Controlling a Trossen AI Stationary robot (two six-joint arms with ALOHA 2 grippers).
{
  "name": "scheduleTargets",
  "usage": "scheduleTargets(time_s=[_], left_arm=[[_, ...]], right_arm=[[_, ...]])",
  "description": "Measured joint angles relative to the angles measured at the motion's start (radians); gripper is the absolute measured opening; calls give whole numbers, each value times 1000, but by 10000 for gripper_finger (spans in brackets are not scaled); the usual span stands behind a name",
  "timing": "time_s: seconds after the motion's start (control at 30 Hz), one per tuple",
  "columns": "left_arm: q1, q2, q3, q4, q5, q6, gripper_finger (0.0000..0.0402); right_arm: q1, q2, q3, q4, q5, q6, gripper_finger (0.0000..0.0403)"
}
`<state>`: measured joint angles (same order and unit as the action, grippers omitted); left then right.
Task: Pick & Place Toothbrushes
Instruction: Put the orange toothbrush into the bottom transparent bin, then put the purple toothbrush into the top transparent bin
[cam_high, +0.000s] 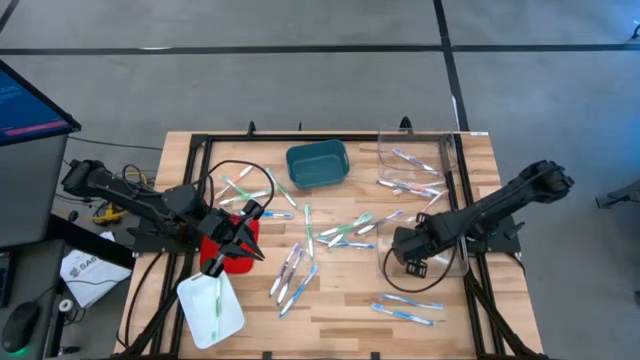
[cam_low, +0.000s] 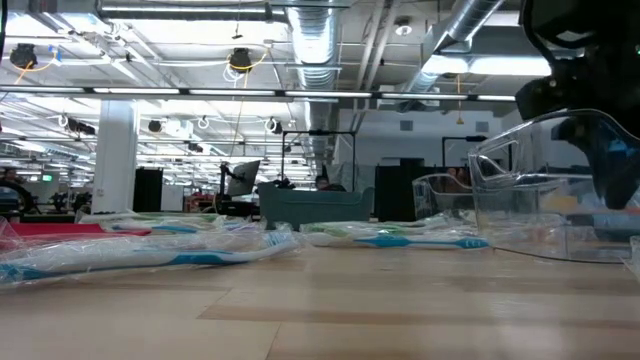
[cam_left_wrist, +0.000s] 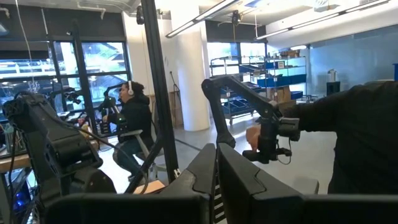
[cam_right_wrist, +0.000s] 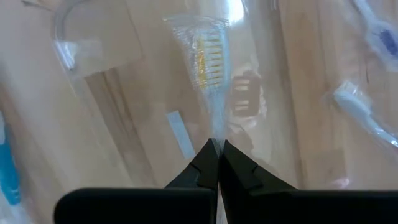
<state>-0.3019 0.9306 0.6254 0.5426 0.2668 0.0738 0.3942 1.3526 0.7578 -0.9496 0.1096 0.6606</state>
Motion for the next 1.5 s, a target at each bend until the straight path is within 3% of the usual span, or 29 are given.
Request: scheduleTargets(time_s=[0.47, 1.0, 1.17, 1.5], left_arm=[[0, 0, 0, 0, 0, 0, 12], [0, 0, 0, -1, 0, 0, 12], [0, 0, 0, 0, 0, 0, 12], [0, 0, 0, 0, 0, 0, 12]], right_arm=[[-73, 178, 0, 49, -38, -78, 0], [-83, 93, 0, 52, -33, -88, 4], [-74, 76, 0, 49, -33, -85, 39], [-101, 74, 56, -16, 2, -77, 158]])
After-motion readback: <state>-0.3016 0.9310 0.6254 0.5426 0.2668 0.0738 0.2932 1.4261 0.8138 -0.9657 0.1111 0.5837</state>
